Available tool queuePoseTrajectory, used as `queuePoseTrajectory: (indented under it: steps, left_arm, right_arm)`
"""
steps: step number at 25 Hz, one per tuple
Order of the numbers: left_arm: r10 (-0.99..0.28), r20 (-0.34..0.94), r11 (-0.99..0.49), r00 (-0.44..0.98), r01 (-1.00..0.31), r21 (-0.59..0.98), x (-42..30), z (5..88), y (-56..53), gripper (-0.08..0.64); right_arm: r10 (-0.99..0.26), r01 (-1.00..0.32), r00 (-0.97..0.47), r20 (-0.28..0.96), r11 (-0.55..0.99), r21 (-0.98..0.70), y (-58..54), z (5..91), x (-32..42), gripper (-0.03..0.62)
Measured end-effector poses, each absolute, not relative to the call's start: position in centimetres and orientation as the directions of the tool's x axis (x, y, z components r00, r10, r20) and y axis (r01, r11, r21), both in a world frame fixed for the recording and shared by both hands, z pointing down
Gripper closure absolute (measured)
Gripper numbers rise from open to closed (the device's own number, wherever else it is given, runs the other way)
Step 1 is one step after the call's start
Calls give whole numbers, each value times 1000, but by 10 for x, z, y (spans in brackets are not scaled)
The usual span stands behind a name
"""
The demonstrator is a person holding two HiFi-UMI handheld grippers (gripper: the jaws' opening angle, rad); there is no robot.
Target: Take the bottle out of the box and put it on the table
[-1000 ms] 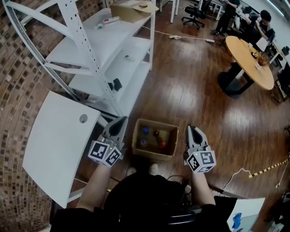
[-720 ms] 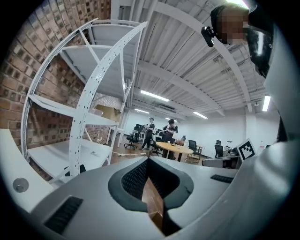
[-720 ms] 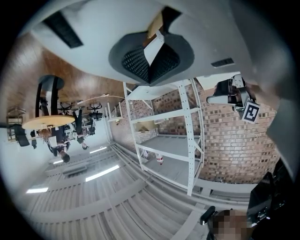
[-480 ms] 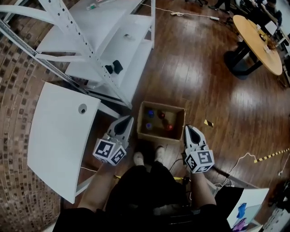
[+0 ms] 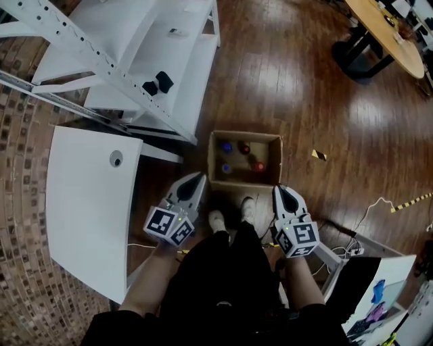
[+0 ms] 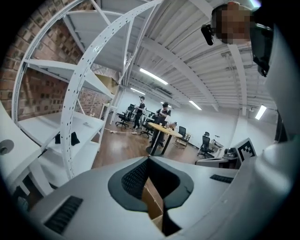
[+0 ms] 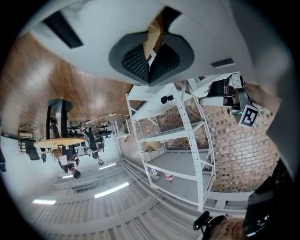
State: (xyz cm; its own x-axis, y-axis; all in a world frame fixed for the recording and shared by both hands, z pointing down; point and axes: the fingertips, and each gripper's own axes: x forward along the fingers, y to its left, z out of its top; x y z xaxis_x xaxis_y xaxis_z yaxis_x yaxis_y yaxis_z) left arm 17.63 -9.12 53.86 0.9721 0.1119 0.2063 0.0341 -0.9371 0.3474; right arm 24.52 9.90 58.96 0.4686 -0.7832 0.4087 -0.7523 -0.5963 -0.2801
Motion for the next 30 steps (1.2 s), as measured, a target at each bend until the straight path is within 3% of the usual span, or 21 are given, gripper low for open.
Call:
queuePoseTrajectory:
  steps: [9, 17, 23, 30]
  left_arm:
    - [189, 216, -941, 958, 115, 317, 211, 555, -78, 560]
    - [242, 218, -948, 946, 182, 260, 267, 589, -55, 546]
    - [282, 197, -949, 939, 242, 201, 295, 668, -44, 546]
    - [316, 142, -946, 938, 301, 121, 308, 810, -43, 546]
  right_arm:
    - [-750, -720, 495, 438, -636, -278, 107, 614, 270, 588]
    - [-813, -805, 374, 447, -524, -279, 88, 641, 311, 588]
    - [-820, -820, 390, 418, -516, -248, 88, 703, 333, 588]
    - [-806, -801, 473, 356, -562, -207, 76, 841, 368, 588]
